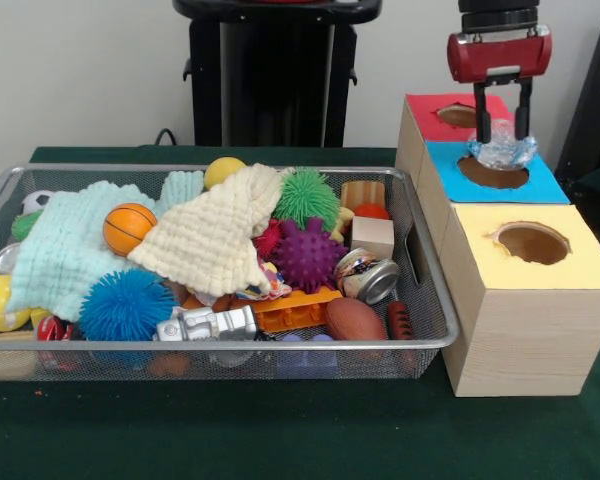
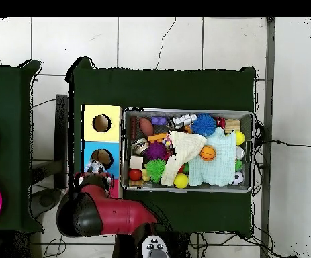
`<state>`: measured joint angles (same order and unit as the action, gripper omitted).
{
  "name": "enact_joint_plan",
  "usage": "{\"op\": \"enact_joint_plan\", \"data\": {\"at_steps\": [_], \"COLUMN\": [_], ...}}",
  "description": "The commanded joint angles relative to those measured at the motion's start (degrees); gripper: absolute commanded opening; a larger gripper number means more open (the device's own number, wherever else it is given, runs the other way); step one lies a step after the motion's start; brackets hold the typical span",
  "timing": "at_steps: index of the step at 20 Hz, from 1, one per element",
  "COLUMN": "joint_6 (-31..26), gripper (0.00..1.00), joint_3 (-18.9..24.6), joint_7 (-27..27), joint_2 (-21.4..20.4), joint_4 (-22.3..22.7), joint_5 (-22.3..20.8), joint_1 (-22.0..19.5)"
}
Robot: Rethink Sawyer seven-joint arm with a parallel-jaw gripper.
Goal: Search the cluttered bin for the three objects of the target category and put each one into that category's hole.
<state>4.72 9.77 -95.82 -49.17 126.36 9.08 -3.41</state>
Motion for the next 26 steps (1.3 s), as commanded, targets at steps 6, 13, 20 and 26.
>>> {"op": "enact_joint_plan", "data": {"at_steps": [6,13,20,26], "joint_6": [-9.09,-8.26,6.07,13.32], "gripper": [0.0,0.0,0.0,0.0], "joint_3": [-8.79,-10.13,-3.6,-2.35], "joint_7": [-11.68,-12.89,-13.38,-12.18], "joint_2": [3.56,4.55,11.89,14.21], "joint_4": [-1.87,0.84,-3.45,-7.15], "joint_5": [4.97,6.53,2.46,-0.44], "joint_1": [5.89,7.38,2.12,1.21]}}
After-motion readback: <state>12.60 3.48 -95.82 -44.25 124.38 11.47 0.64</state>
